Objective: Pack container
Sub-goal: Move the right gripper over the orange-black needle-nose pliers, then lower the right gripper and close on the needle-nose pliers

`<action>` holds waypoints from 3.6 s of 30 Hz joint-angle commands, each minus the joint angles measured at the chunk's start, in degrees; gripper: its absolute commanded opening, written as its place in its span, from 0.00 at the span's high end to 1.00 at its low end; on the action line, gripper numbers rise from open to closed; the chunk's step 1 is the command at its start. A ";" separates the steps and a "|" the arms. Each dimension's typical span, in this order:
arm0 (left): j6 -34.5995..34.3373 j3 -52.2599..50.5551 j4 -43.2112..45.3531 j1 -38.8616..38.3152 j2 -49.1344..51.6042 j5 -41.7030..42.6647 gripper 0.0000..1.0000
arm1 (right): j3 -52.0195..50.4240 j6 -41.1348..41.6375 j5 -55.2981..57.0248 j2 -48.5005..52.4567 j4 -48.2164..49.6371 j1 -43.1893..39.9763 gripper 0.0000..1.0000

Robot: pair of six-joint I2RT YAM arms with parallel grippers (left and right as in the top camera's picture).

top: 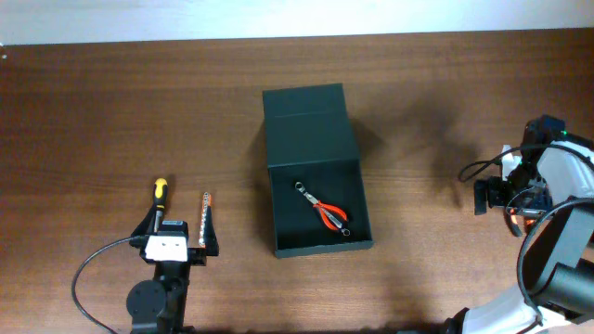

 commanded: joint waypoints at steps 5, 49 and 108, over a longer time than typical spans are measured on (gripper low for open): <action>1.11 -0.39 0.09 0.33 -0.28 0.26 0.01 | -0.09 -3.61 0.07 1.03 1.84 -0.37 0.01; 1.11 -0.39 0.09 0.33 -0.28 0.26 0.01 | -0.09 -5.53 -6.45 4.61 4.63 -3.91 0.01; 1.11 -0.39 0.07 0.33 -0.28 0.26 0.01 | -0.31 -5.49 -2.73 6.54 5.25 -3.91 0.43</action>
